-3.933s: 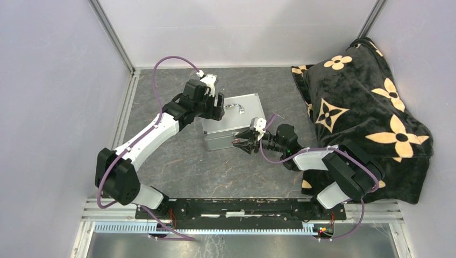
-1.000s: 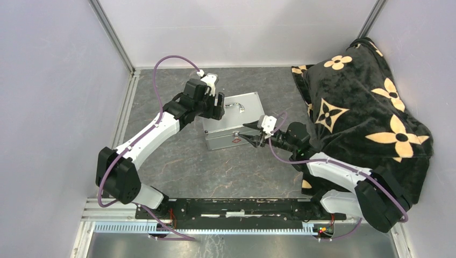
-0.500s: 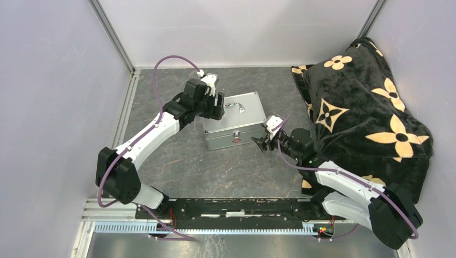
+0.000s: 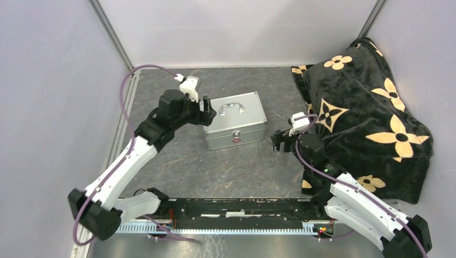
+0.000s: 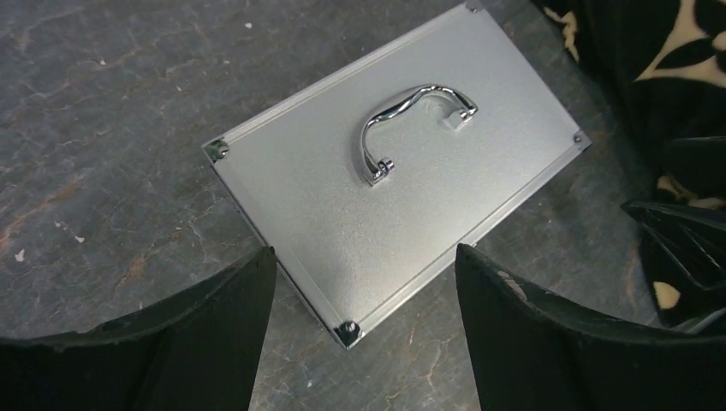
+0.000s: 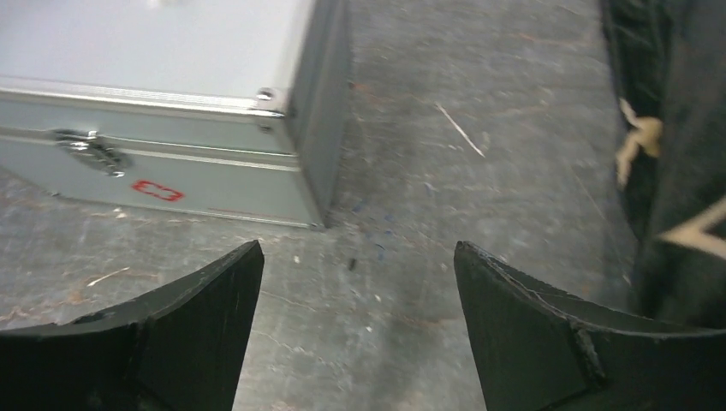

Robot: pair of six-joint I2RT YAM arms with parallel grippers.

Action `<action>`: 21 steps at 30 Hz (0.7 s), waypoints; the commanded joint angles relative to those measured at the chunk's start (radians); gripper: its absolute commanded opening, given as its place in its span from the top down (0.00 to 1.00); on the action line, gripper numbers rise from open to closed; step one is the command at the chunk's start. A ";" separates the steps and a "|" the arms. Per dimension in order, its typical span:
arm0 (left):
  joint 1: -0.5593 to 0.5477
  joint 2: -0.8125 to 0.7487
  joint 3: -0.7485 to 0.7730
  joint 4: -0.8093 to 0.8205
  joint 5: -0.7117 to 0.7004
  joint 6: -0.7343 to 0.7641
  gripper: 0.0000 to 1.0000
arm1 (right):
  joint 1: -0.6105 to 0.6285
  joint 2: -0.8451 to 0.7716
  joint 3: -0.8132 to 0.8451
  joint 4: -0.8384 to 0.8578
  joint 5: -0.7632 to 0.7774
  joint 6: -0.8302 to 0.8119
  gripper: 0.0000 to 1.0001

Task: Organize the medicine kit
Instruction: Reset both arms

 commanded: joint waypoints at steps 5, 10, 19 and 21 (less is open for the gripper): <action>-0.001 -0.324 -0.164 -0.067 -0.146 -0.111 0.13 | -0.002 -0.095 0.180 -0.476 0.273 0.127 0.02; -0.001 -0.508 -0.242 -0.194 -0.268 -0.179 0.00 | -0.003 -0.152 0.203 -0.576 0.278 0.134 0.02; -0.001 -0.621 -0.268 -0.223 -0.312 -0.176 0.00 | -0.003 -0.154 0.279 -0.761 0.257 0.288 0.02; -0.001 -0.621 -0.265 -0.226 -0.324 -0.181 0.00 | -0.003 -0.153 0.283 -0.766 0.244 0.270 0.02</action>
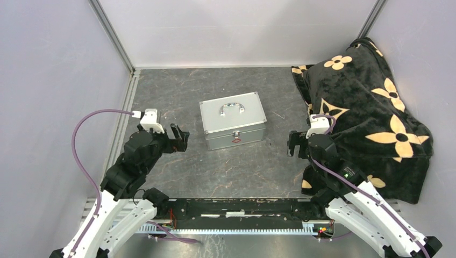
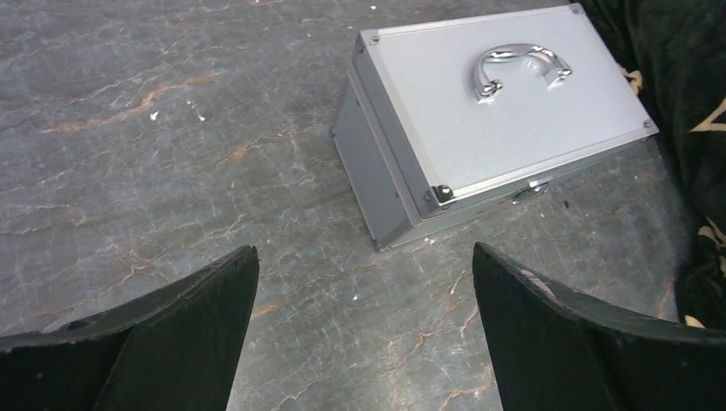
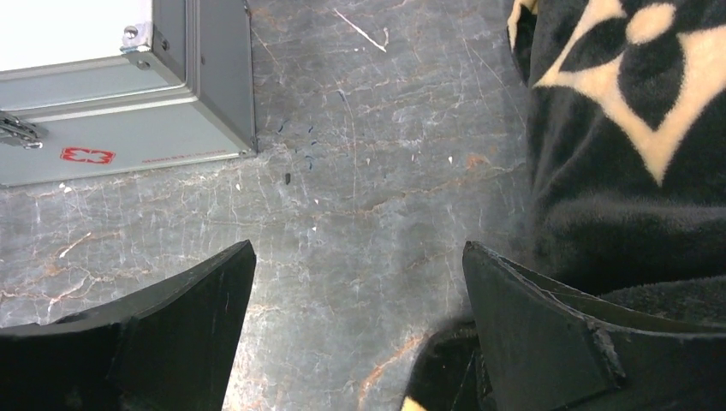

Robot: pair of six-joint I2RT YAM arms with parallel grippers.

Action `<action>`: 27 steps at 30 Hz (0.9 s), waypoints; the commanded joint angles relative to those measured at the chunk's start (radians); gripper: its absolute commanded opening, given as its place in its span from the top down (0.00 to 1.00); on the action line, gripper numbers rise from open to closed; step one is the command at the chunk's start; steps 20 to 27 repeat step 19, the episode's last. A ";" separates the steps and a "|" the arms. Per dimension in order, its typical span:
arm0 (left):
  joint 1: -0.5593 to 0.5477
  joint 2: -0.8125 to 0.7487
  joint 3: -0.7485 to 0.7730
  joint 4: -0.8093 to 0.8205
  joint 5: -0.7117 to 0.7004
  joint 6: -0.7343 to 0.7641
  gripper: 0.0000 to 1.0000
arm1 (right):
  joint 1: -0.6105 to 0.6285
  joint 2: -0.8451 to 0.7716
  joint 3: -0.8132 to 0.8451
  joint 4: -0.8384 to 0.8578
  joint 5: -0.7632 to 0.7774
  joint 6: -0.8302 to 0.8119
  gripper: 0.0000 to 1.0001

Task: Organize the medicine kit
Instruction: Reset both arms

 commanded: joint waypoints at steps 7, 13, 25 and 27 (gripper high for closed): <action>-0.001 -0.082 -0.018 -0.022 -0.120 -0.065 0.00 | -0.002 -0.014 0.135 -0.139 -0.057 -0.032 0.02; -0.004 -0.110 -0.022 -0.028 -0.142 -0.078 0.00 | -0.003 -0.136 0.119 -0.108 -0.076 -0.047 0.02; -0.004 -0.095 -0.014 -0.043 -0.180 -0.088 0.00 | -0.003 -0.208 0.135 -0.080 -0.012 -0.085 0.02; -0.004 -0.095 -0.014 -0.043 -0.180 -0.088 0.00 | -0.003 -0.208 0.135 -0.080 -0.012 -0.085 0.02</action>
